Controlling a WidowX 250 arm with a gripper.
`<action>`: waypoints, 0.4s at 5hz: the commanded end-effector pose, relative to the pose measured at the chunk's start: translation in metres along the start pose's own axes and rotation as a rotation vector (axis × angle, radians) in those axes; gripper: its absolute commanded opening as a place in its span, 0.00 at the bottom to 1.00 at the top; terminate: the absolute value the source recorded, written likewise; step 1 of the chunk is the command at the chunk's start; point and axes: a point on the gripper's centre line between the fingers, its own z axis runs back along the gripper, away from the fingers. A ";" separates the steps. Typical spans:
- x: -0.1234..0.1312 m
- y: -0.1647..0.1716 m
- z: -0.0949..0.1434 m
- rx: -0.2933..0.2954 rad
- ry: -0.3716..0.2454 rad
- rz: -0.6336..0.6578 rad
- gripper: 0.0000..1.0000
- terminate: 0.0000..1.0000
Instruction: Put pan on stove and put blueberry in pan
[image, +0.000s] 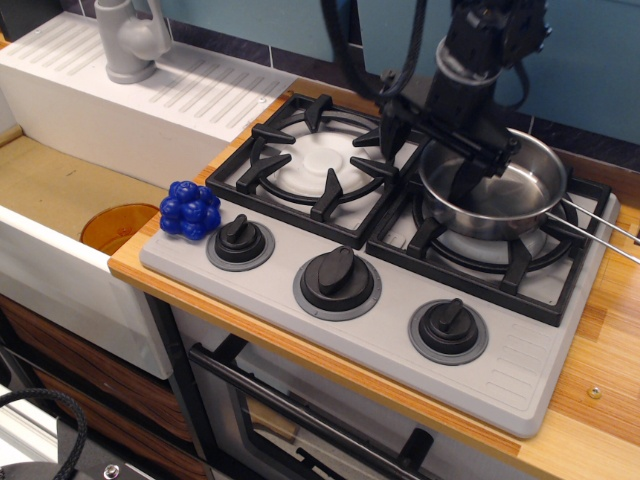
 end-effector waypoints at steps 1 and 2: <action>0.005 -0.003 0.015 -0.062 0.032 0.016 0.00 0.00; 0.008 -0.001 0.027 -0.077 0.054 0.000 0.00 0.00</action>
